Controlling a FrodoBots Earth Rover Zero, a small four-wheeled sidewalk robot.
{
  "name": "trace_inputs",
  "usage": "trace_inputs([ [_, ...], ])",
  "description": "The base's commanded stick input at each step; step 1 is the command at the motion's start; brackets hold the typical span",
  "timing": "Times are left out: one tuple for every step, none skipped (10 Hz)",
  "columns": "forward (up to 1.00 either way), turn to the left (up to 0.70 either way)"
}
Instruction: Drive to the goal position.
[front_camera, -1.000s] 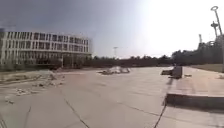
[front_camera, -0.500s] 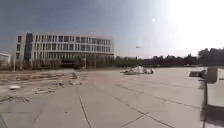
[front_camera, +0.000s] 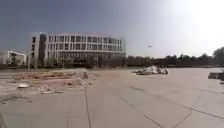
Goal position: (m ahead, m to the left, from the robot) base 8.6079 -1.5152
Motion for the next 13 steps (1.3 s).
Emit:
trace_inputs([
  [0.7,-0.02],
  [0.7,-0.02],
  [0.7,-0.02],
  [0.7,-0.02],
  [0.7,-0.02],
  [0.7,-0.02],
  [0.7,-0.02],
  [0.7,-0.02],
  [0.7,-0.02],
  [0.7,-0.02],
  [0.7,-0.02],
  [0.7,-0.02],
  [0.7,-0.02],
])
